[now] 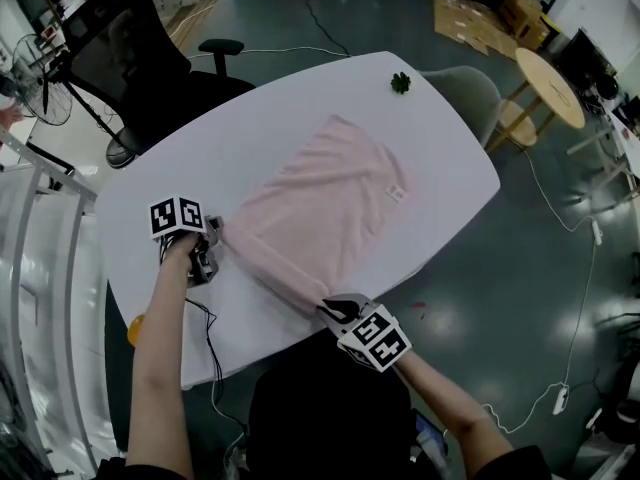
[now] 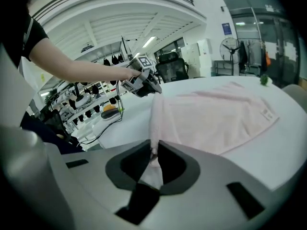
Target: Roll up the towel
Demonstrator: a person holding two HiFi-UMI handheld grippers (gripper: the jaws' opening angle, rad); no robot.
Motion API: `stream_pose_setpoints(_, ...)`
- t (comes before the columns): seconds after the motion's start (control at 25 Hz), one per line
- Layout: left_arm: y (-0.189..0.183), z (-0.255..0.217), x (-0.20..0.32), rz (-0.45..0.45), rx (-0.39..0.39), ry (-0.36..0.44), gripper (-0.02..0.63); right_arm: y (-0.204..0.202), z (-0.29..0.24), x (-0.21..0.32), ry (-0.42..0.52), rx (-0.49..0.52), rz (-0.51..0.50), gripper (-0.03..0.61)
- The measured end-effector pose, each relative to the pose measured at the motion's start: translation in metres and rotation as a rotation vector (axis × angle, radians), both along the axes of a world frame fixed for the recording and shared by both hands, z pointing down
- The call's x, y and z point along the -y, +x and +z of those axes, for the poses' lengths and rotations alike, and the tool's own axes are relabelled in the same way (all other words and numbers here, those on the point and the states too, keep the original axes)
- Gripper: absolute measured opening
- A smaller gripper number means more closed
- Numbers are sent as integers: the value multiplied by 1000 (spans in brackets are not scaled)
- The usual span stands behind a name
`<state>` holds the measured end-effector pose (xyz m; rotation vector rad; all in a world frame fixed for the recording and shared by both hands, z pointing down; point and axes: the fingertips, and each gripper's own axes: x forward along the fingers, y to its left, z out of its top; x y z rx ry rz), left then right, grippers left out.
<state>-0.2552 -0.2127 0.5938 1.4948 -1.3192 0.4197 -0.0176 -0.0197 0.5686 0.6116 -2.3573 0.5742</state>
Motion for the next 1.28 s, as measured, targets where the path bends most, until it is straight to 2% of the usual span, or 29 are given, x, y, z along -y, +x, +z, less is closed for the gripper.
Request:
stream_pose_setpoints(0.24,5,16,13,-30,44,-33,63,16,25,23,-58,-19,38,60)
stream_pose_setpoints(0.4,7,22,18,-27,68,-39,100,22,45,30,-88,-60,47,65)
stream_pose_setpoints(0.6,20,22,23,12,65,-17,223,26,55,31,-119,-75,76,86)
stream_pose_setpoints(0.68,24,21,24,8,52,-1,259,28,56,32,-100,-91,81,106)
stream_pose_setpoints(0.84,28,9,26,1,3,50,345,39,52,37,-44,-125,84,188)
stream_pose_setpoints(1.04,17,-19,27,44,26,115,345,49,30,40,18,-128,92,224)
stream_pose_setpoints(1.28,-8,-27,14,-11,-54,125,345,35,5,25,74,-123,45,236)
